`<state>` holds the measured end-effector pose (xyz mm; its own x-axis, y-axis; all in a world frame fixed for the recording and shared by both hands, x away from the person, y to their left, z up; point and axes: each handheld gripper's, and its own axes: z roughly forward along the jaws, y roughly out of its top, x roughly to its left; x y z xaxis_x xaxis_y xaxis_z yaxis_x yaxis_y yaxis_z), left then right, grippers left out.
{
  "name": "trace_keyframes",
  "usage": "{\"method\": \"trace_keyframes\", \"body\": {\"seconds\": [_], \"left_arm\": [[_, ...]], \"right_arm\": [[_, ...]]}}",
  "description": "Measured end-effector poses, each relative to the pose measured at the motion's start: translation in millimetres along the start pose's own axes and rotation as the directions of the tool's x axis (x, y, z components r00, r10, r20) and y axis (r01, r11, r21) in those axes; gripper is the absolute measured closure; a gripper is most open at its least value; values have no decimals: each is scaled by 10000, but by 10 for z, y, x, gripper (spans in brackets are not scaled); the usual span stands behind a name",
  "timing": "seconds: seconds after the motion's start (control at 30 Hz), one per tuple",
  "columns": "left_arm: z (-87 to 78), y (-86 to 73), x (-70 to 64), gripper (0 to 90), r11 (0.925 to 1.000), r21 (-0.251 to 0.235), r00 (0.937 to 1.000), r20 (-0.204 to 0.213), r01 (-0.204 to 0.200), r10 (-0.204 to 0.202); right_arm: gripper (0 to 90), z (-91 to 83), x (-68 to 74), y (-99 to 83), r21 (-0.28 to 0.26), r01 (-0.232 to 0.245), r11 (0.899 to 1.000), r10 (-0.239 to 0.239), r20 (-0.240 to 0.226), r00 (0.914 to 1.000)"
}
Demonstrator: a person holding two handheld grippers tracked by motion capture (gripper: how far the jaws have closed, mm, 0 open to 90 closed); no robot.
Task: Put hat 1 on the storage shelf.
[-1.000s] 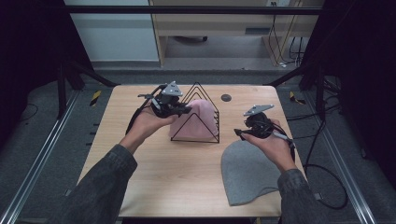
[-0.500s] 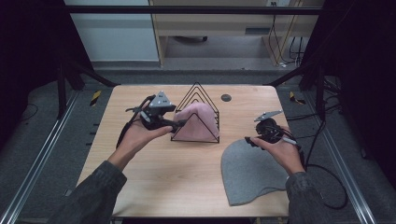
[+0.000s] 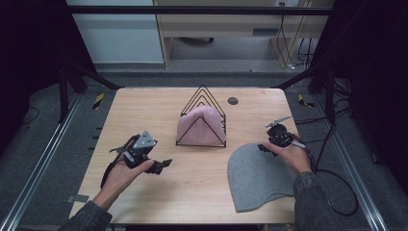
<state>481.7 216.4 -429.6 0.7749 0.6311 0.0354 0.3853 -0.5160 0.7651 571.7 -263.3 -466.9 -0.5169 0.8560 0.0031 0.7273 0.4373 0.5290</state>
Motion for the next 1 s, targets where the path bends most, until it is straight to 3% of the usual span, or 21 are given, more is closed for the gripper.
{"method": "trace_keyframes", "body": {"seconds": [0.07, 0.27, 0.5, 0.6, 0.8, 1.0], "left_arm": [[-26, -124, 36, 90, 9987, -43, 9987, 124, 504, -503], [-121, -269, 114, 99, 9967, 33, 9966, -196, 805, -804], [-89, -305, 153, 114, 9956, 150, 9949, -410, 926, -920], [-73, -327, 159, 114, 9955, 291, 9952, -407, 905, -893], [-71, -383, 184, 82, 9954, 256, 9957, -159, 922, -918], [-59, -415, 219, 77, 9939, 294, 9938, -361, 1066, -1056]], "right_arm": [[375, 45, -5, -12, 166, 81, 9998, -83, 90, 9999], [395, 121, 0, -37, 442, 100, 9990, -98, -40, 9999], [773, 84, 53, -48, 399, 363, 9985, -339, -581, 9977], [825, 83, 67, -71, 213, 234, 9995, -215, -869, 9960], [848, 47, 110, -129, -173, 326, 9993, -340, -863, 9957], [850, -234, 220, -173, -1239, 631, 9903, -771, -1114, 9908]]}}
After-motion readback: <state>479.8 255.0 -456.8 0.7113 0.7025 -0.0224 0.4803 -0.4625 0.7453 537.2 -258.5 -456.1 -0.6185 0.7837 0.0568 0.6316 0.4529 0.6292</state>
